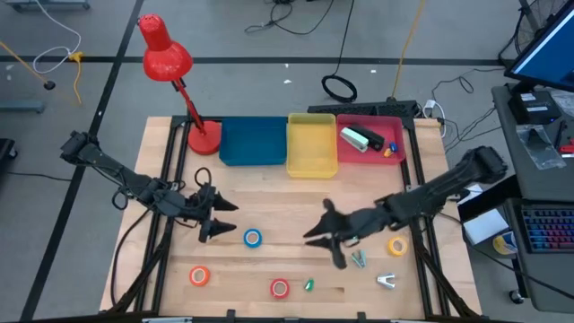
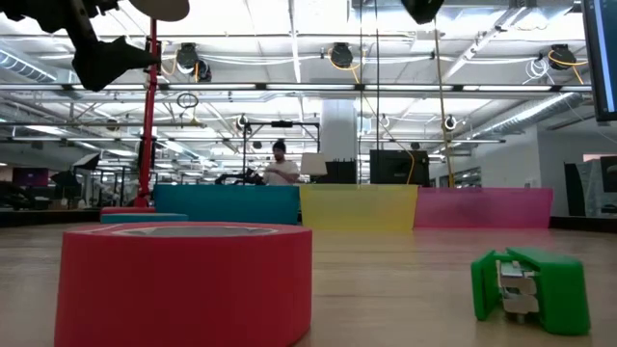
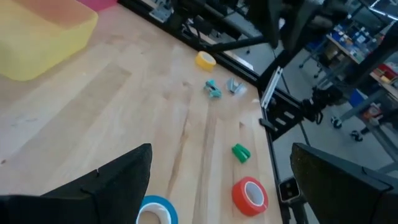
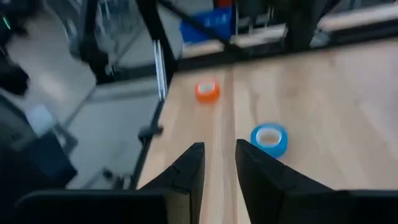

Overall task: Pick and place Stapler, Stapler remover, tape
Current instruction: Put the green stapler into the pink bin

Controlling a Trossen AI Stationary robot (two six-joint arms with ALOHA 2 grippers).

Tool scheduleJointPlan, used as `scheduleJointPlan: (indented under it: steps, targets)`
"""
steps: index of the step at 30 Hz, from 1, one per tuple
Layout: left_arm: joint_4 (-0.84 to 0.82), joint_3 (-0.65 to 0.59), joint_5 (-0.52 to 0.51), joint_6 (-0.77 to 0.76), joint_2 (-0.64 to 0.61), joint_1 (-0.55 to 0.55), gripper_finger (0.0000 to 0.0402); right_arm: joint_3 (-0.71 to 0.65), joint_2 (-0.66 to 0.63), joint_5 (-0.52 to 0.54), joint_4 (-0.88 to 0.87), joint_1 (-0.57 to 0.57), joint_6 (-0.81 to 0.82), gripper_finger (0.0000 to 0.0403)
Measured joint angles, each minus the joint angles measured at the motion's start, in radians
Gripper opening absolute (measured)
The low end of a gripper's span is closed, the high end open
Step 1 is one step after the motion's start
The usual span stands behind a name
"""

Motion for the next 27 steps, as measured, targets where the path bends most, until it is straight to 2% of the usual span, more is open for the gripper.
scheduleJointPlan:
  steps: [5, 9, 12, 18, 27]
  targets:
    - [-0.006, 0.0, 0.004, 0.0, 0.0, 0.0, 0.0379, 0.148, 0.14, -0.117, -0.207, 0.001, -0.05, 0.0064]
    - [-0.012, 0.0, 0.004, 0.001, 0.0, -0.001, 0.0379, 0.296, 0.253, -0.234, -0.424, 0.001, -0.143, 0.0051]
    - [-0.047, 0.0, -0.005, 0.004, 0.0, -0.001, 0.0379, 0.375, 0.316, -0.304, -0.517, 0.001, -0.234, 0.0042]
    - [-0.092, 0.0, -0.009, -0.027, 0.0, 0.0, 0.0379, 0.412, 0.399, -0.469, -0.488, 0.007, -0.354, 0.0025]
    - [-0.11, 0.0, -0.009, -0.027, 0.0, -0.001, 0.0379, 0.413, 0.501, -0.475, -0.433, 0.06, -0.518, 0.0017]
